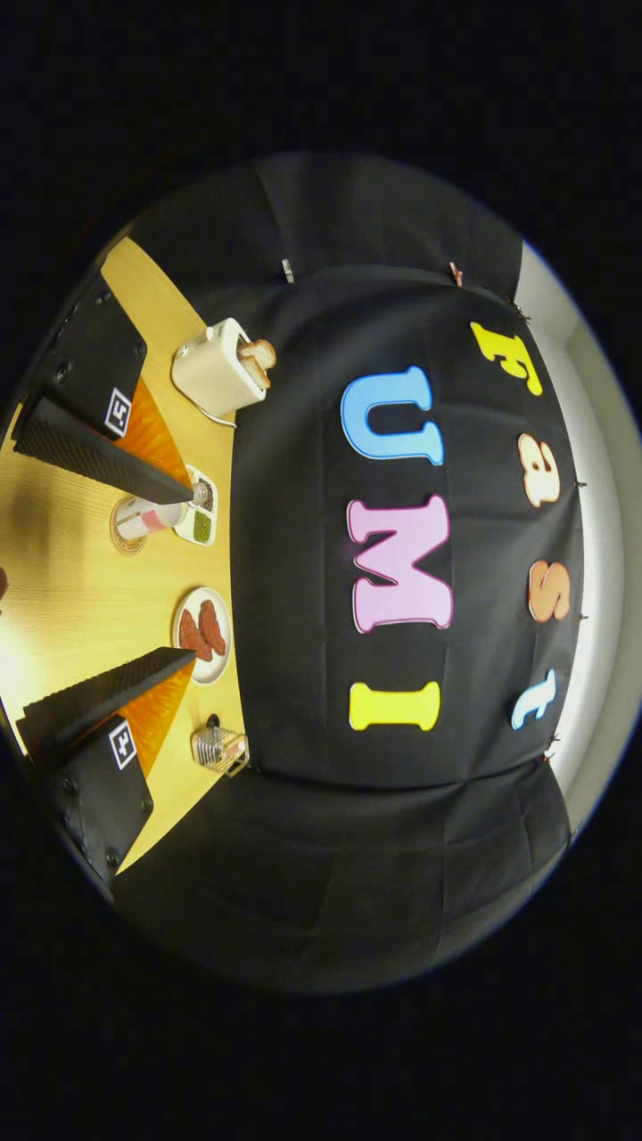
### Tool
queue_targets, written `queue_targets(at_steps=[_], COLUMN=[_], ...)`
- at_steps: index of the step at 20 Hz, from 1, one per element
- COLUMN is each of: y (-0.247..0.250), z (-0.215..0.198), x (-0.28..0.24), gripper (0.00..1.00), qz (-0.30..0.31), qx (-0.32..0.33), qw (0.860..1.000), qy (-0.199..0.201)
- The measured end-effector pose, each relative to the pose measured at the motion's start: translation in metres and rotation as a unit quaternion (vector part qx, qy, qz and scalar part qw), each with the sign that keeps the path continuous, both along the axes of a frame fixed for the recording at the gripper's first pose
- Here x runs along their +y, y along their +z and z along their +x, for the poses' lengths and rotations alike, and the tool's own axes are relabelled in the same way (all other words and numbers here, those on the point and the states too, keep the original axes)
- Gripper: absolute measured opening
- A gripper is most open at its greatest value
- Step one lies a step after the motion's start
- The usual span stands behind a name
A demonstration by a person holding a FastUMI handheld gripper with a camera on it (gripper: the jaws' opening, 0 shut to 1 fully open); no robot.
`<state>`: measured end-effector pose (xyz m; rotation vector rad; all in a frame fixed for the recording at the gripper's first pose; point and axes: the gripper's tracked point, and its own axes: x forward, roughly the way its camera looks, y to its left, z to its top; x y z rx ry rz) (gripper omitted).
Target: Take the bottle from table, then pour the juice into the cup, finally place the bottle on the coaster
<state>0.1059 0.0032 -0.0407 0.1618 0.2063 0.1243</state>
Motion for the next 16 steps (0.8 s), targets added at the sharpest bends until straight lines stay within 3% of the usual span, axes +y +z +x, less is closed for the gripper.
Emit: queue_targets(at_steps=[8,16], y=[0.039,0.068], z=[-0.067,-0.059], x=[-0.035,-0.018], gripper=[0.98,0.98], qz=[-0.049,-0.04], qx=[-0.036,-0.066], qw=[0.997,0.997], qy=[-0.039,-0.013])
